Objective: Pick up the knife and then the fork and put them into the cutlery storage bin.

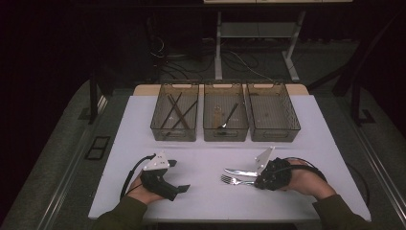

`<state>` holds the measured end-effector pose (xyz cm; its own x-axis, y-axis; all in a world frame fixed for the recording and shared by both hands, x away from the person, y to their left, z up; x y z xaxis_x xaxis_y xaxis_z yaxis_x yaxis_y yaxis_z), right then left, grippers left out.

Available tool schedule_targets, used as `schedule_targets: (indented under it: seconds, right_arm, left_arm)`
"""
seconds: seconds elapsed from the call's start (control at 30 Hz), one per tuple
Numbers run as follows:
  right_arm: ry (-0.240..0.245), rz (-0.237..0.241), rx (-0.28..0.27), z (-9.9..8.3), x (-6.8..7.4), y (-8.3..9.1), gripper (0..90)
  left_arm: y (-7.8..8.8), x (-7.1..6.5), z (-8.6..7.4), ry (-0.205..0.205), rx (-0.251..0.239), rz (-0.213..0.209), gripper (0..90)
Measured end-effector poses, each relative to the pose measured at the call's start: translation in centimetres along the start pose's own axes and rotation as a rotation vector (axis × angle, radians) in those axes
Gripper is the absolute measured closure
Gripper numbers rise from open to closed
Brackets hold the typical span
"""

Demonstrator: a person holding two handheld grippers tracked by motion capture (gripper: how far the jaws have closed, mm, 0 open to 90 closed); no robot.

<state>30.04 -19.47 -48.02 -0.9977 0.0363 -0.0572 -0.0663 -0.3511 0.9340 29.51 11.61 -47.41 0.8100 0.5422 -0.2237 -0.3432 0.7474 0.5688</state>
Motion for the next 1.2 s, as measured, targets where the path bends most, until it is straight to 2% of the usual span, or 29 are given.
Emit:
schedule_targets:
  seconds: [0.73, 0.87, 1.03, 1.2]
  right_arm:
    - [-0.065, 0.015, -0.101, -0.8, -0.2, 0.2, 77.3]
    - [-0.066, 0.015, -0.134, -0.8, -0.3, 0.3, 77.3]
    - [-0.111, 0.025, -0.201, -0.5, -0.2, 1.0, 77.3]
    - [-0.154, -0.001, -0.241, -0.6, -0.6, 1.6, 77.3]
  left_arm:
    - [0.0, -0.1, 0.0, -0.009, 0.002, -0.004, 0.0]
    - [0.0, -0.1, 0.0, -0.007, 0.0, -0.005, 0.0]
    - [0.0, -0.1, 0.0, -0.009, 0.002, -0.005, 0.0]
    - [0.0, 0.0, 0.0, -0.008, 0.002, -0.003, 0.0]
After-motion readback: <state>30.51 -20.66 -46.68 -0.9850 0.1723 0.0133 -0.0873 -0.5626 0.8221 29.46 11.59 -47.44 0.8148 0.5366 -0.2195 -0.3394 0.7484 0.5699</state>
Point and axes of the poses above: each handheld gripper's, and its own axes: y roughly backward along the jaws, z roughly out of its top, x roughly to its left, the point moved 6 cm from there along -y, roughly forward along the jaws, and after that the axes turned 7 degrees about y, right-handed, at the moved point
